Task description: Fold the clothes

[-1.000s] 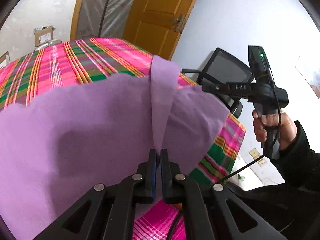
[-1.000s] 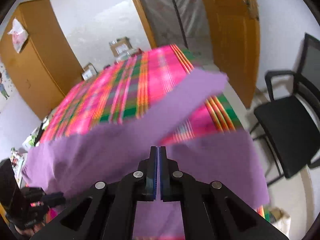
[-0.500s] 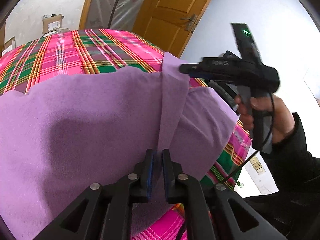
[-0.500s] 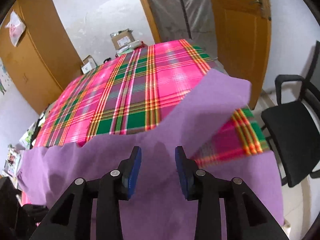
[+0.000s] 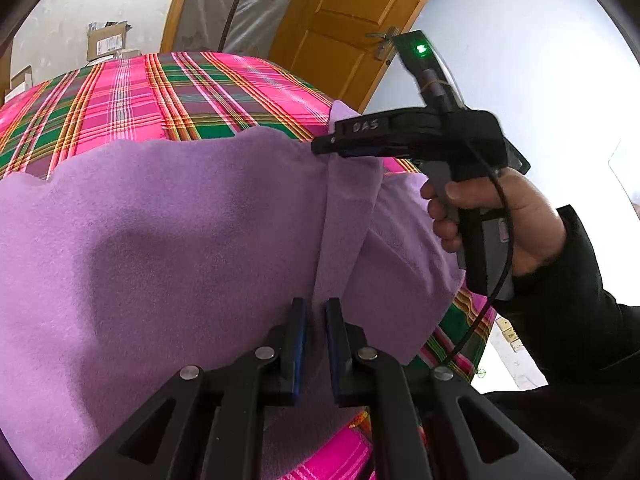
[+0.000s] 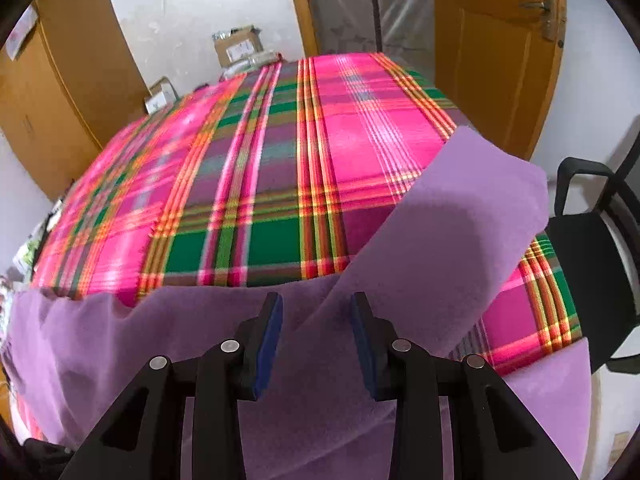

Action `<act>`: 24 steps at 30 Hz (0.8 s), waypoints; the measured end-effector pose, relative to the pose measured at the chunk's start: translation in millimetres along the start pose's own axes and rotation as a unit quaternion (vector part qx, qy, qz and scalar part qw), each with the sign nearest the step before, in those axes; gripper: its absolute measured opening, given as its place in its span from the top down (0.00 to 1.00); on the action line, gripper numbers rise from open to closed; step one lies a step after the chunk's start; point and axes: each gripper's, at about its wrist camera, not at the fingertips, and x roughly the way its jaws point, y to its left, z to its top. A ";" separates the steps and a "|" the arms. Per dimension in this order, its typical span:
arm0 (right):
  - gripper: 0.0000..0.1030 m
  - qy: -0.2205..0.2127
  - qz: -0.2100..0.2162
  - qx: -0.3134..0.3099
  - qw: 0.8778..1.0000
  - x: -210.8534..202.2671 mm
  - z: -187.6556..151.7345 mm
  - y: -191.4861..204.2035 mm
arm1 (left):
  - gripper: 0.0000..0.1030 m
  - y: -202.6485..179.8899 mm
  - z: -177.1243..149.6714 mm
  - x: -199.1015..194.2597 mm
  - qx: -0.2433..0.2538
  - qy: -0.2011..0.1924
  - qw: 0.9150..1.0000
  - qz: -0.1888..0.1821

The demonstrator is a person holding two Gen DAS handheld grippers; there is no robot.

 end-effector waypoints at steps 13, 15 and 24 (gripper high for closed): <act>0.98 -0.030 0.008 -0.005 0.999 -12.6 -3.6 -19.3 | 0.91 0.8 1.6 -2.7 0.000 -0.006 1.000 0.002; 0.98 -0.040 0.012 0.004 0.999 -20.5 -5.3 -24.9 | 0.91 0.9 2.0 -5.1 0.000 -0.010 1.000 0.002; 0.98 -0.101 0.017 0.050 0.993 -92.1 -45.8 -54.7 | 0.92 -4.5 1.6 -17.2 0.017 -0.017 1.000 -0.003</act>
